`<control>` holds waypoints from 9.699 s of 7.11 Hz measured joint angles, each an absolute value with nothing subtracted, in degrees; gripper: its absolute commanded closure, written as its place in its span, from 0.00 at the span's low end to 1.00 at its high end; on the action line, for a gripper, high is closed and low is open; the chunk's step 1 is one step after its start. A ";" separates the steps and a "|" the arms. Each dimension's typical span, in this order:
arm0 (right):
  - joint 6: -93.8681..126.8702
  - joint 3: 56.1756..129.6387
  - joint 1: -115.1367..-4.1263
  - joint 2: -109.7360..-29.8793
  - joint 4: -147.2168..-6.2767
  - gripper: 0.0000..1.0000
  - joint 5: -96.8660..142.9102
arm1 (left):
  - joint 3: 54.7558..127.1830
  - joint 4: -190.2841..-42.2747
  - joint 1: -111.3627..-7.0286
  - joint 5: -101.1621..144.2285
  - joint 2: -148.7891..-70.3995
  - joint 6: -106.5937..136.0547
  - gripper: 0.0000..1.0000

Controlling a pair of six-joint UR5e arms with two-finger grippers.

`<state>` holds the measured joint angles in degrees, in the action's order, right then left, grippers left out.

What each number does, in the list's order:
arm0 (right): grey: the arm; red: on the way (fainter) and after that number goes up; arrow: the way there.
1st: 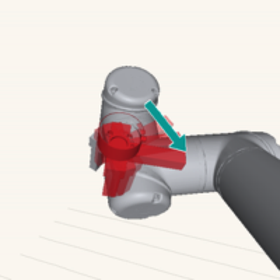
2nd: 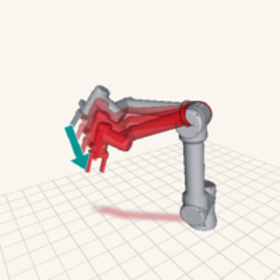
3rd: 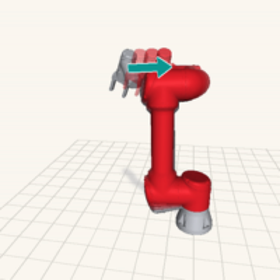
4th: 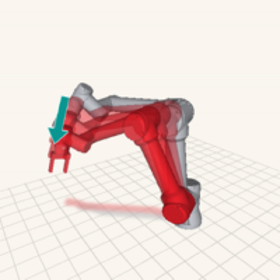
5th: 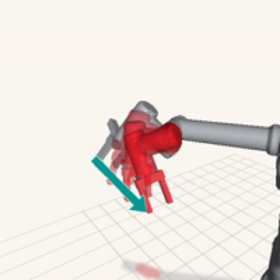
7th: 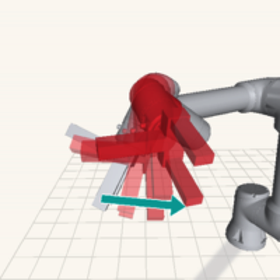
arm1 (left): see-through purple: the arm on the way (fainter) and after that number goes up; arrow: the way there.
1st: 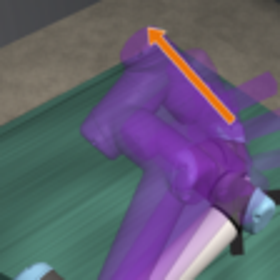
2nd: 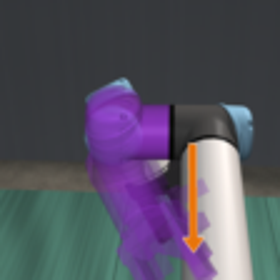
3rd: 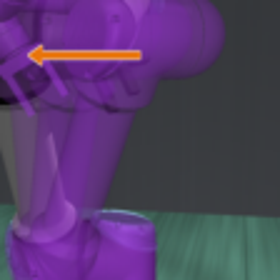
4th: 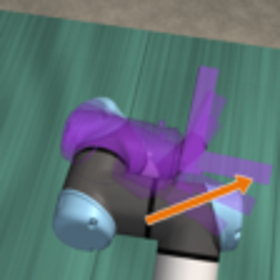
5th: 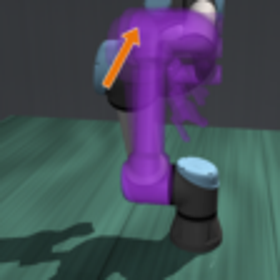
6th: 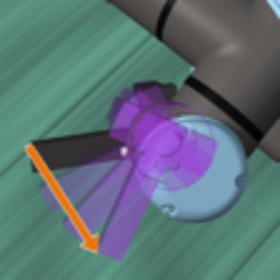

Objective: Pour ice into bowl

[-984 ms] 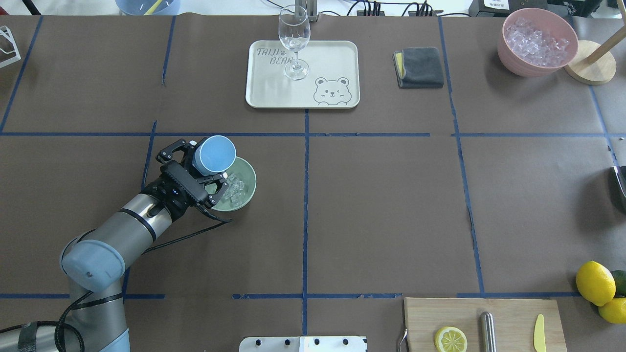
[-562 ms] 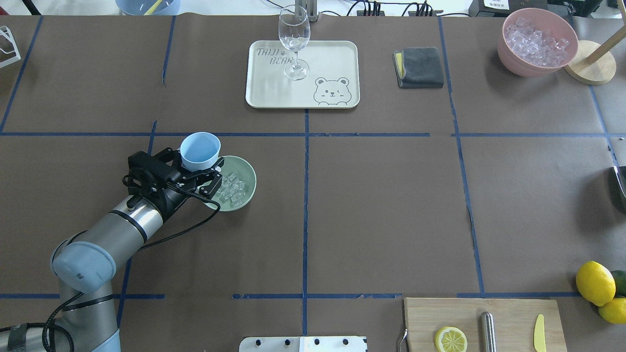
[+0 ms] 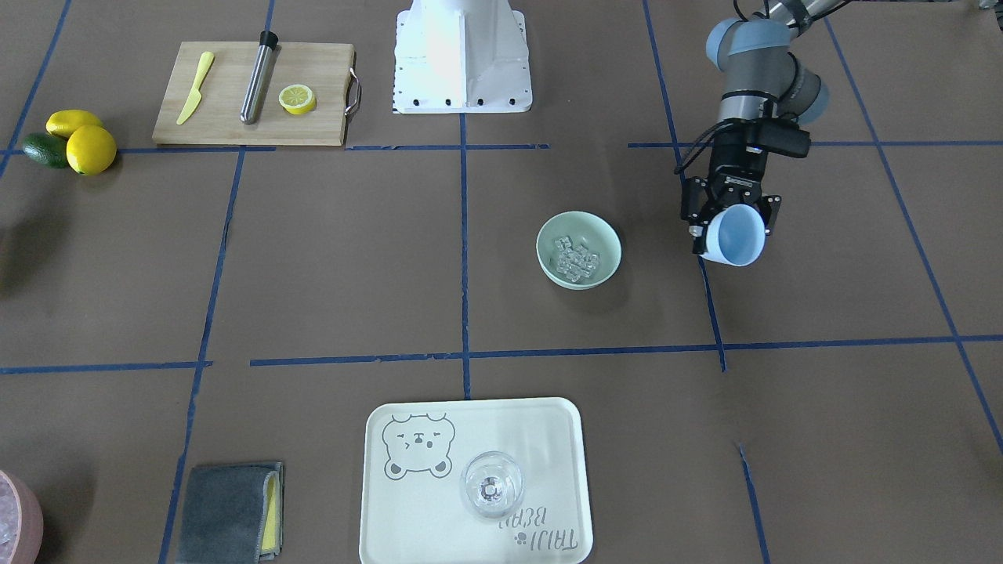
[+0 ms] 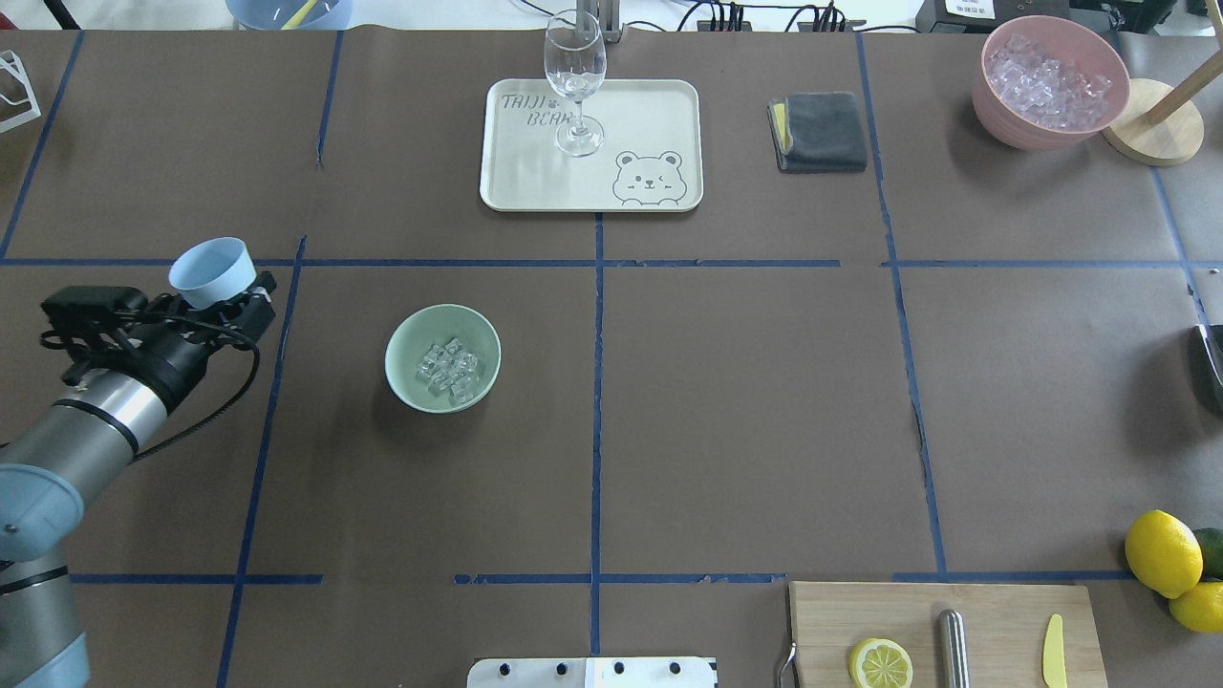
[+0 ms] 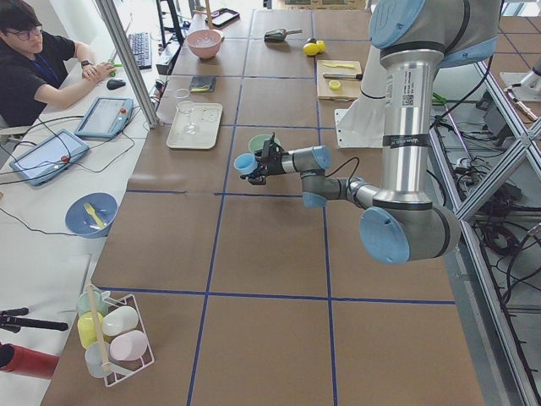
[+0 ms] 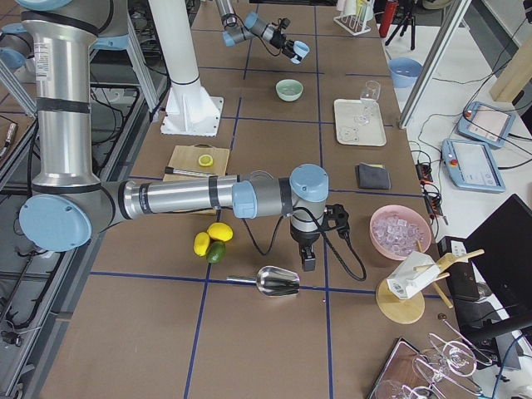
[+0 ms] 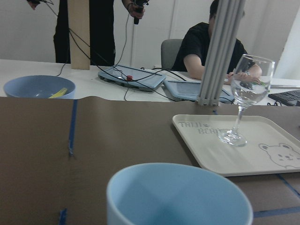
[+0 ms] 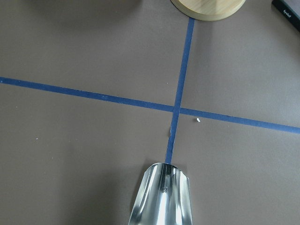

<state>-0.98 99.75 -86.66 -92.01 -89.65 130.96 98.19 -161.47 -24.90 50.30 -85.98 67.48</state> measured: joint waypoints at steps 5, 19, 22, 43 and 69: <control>-1.24 100.37 -86.88 -92.22 -89.65 0.00 131.04 | 83.91 -175.25 -26.21 33.26 -79.65 75.09 1.00; -1.18 100.47 -87.10 -92.37 -89.65 0.00 130.87 | 74.10 -175.22 -17.78 30.17 -84.72 73.93 0.00; -1.15 100.47 -87.25 -92.43 -89.65 0.00 130.89 | 76.61 -182.07 -18.07 30.70 -83.90 63.70 0.00; 29.70 111.01 -62.12 -75.57 -75.18 0.00 133.69 | 100.05 -92.12 -95.76 129.82 -86.09 -4.50 0.00; 49.69 91.37 -46.58 -53.45 -74.28 1.00 124.27 | 99.75 -95.35 -89.93 136.07 -82.90 -4.59 0.00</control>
<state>49.69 91.37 -46.58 -53.45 -74.28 124.27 99.75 -95.35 -89.93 136.07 -82.90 -4.59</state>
